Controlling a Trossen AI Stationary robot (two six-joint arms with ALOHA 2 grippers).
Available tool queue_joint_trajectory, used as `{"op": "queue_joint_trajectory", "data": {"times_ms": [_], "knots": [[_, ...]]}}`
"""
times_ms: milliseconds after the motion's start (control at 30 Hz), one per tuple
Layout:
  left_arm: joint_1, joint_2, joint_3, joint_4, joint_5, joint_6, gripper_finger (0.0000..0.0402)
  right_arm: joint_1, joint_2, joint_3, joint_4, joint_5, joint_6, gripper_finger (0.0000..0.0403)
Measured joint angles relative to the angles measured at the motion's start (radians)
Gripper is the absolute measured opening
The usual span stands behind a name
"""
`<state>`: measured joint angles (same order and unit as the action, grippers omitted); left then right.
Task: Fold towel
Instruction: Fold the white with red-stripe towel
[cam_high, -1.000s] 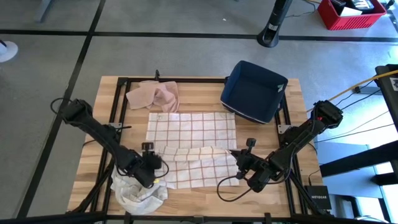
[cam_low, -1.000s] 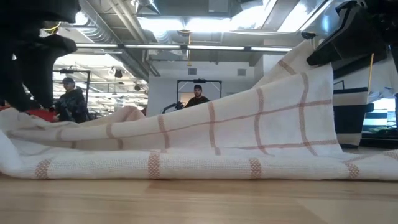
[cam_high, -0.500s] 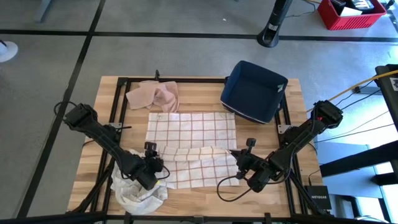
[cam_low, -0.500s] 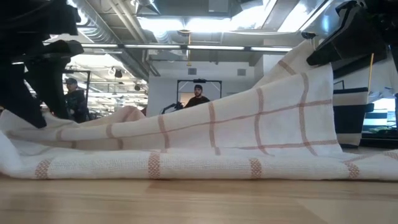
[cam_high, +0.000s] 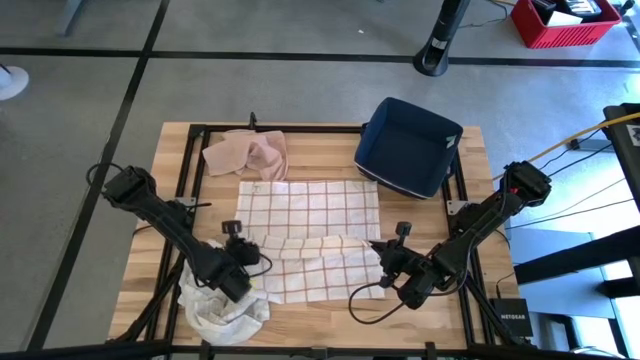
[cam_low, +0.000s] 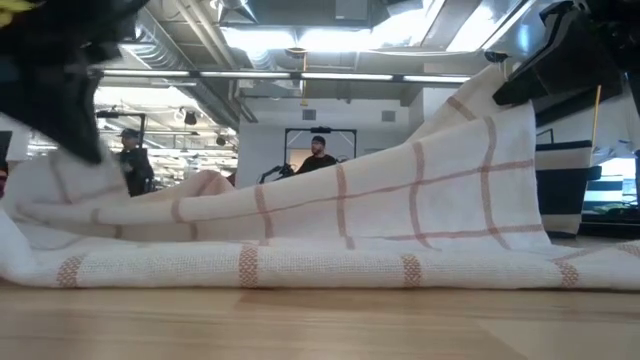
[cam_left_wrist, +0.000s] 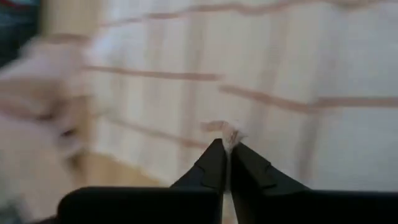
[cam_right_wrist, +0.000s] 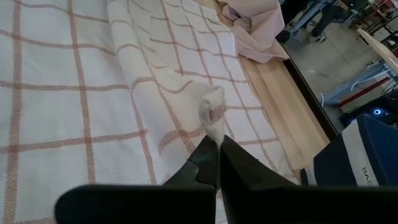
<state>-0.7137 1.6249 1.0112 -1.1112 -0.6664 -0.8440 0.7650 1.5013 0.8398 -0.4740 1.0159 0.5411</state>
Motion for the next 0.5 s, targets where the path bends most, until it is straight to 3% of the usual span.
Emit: {"op": "queue_joint_trajectory", "data": {"times_ms": [133, 267, 500], "knots": [[-0.019, -0.002, 0.065, -0.252, -0.147, -0.181, 0.0015, -0.012, 0.0, 0.0, -0.002, 0.043, 0.0, 0.0007], [-0.018, -0.002, 0.081, -0.462, -0.227, -0.371, 0.0004, -0.066, 0.0, 0.0, -0.031, 0.046, 0.003, 0.0007], [0.025, -0.024, 0.006, -0.461, -0.296, -0.461, 0.0004, -0.203, 0.0, 0.0, -0.123, -0.013, 0.006, 0.0007]]}}
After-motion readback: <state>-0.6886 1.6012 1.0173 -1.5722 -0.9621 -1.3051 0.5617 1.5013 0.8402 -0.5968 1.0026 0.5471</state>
